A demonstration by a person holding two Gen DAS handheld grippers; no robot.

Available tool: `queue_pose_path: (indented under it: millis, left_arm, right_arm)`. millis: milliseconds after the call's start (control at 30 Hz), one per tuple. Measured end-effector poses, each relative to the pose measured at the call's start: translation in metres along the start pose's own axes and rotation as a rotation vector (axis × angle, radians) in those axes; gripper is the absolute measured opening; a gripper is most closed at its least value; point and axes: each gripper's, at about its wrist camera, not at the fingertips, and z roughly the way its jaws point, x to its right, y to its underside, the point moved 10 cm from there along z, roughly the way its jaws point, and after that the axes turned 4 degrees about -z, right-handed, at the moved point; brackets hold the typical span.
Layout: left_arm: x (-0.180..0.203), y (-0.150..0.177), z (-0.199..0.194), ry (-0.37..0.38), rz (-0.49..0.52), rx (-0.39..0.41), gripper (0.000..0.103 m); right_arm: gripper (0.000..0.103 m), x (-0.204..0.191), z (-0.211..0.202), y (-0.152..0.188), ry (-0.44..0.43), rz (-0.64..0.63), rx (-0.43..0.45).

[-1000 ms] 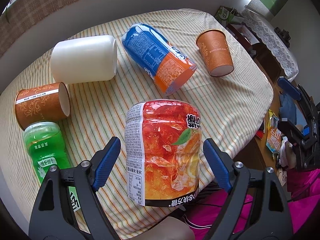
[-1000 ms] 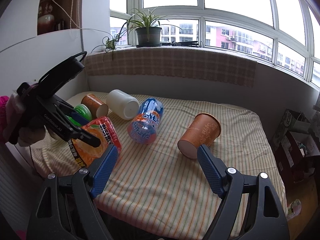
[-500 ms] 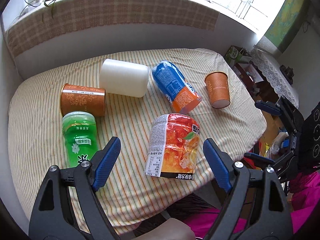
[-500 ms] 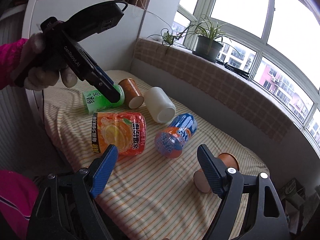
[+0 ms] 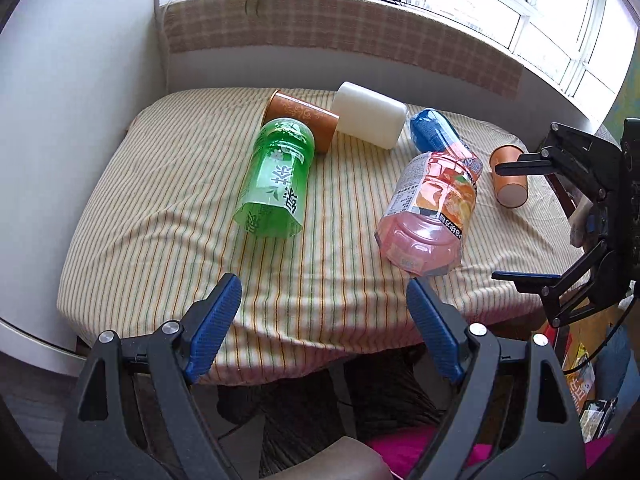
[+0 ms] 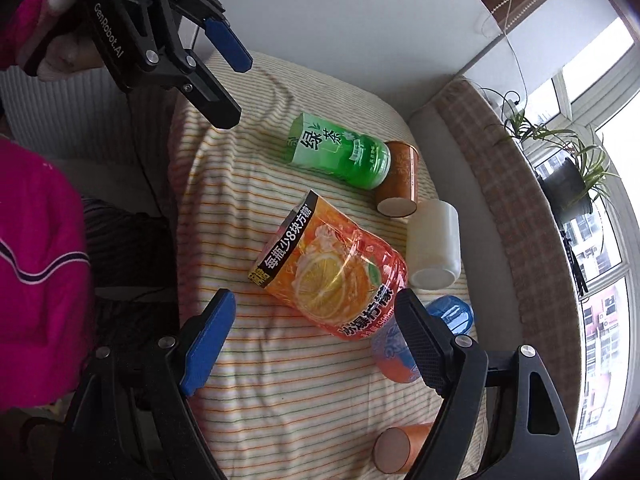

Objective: Flip cup upright

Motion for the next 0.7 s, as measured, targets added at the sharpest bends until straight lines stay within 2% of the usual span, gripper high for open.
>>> queue_pose_path:
  millis: [300,700]
  left_arm:
    - [-0.006,0.016,-0.005,-0.007,-0.030,-0.022,0.087]
    - [-0.004,0.018,0.000,0.006,-0.016,-0.052,0.087]
  right_arm:
    - [0.081,0.006,0.014,-0.005,0.024,-0.211,-0.049]
    - [0.081,-0.005,0.031,-0.009,0.029,-0.362,-0.064]
